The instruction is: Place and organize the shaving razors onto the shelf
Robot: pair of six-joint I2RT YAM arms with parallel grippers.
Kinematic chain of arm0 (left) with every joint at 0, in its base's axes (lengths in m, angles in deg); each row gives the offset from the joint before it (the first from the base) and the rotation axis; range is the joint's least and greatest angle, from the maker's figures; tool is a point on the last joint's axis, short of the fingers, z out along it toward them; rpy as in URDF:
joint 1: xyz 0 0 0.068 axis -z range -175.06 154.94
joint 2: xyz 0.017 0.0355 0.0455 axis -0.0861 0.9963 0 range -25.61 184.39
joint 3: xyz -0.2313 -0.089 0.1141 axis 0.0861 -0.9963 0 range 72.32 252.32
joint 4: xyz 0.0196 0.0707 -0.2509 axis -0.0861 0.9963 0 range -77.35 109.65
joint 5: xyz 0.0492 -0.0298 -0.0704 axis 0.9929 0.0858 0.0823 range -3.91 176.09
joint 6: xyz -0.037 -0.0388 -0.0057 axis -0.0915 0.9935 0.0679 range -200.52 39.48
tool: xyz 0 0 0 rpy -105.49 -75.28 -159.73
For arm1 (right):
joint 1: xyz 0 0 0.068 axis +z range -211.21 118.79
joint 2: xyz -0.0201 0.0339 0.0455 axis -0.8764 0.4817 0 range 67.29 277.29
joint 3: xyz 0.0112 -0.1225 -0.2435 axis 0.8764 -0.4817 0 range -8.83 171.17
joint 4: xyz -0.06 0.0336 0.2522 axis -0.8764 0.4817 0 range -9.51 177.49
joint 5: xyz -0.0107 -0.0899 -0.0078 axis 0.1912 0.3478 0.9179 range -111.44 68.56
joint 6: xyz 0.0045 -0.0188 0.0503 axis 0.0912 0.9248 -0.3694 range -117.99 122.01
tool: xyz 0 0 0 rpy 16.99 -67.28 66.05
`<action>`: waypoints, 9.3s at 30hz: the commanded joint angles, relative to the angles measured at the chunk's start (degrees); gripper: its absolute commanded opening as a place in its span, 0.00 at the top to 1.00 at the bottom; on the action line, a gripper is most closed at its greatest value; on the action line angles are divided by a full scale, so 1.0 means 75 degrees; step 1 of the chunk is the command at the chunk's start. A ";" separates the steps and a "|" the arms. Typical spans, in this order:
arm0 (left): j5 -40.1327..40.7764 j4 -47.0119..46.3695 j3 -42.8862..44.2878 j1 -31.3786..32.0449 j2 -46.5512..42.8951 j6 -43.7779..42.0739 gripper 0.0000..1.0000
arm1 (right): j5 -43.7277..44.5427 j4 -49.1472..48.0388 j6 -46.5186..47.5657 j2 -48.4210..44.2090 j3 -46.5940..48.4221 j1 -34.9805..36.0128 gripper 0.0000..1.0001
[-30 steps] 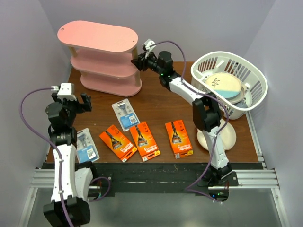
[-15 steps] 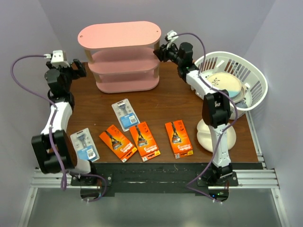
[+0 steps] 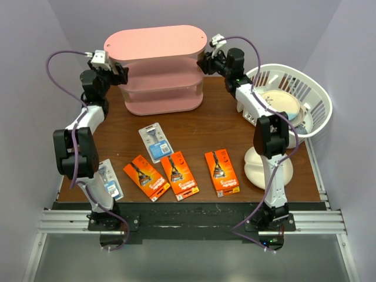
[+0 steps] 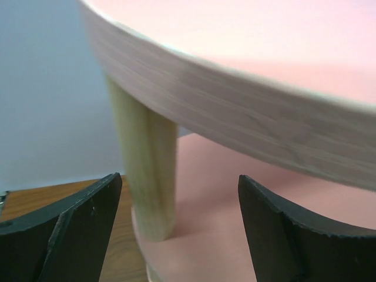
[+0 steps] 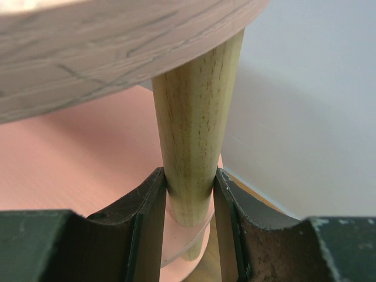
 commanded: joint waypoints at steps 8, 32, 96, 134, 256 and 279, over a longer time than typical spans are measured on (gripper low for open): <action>-0.0187 -0.1018 0.0699 0.0444 0.0652 0.0261 0.31 | 0.1506 0.0506 0.0733 -0.1607 -0.1194 -0.0511 1.00; 0.1346 0.0359 -0.0003 0.0691 -0.0365 0.1338 0.15 | 0.1693 0.0998 0.1026 -0.2544 -0.1814 -0.0910 0.31; -0.2683 0.6389 -0.1785 0.3023 -0.1598 -0.4158 0.25 | -0.0041 0.3460 0.1964 -0.5370 -0.6327 0.1868 0.12; -0.0764 0.8451 -0.2219 0.0175 -0.3201 -0.3653 0.27 | -0.0591 0.3857 0.3287 -0.4796 -0.6773 0.1960 0.11; -0.3070 0.1935 -0.7527 0.4124 -0.2336 0.3554 0.53 | 0.0089 0.3062 -0.4446 -0.3975 -0.7699 0.2172 0.39; -0.2731 0.3830 -0.5303 0.2544 -0.2933 0.1871 1.00 | 0.0251 0.5475 -0.2045 -0.4291 -0.5812 0.1844 0.37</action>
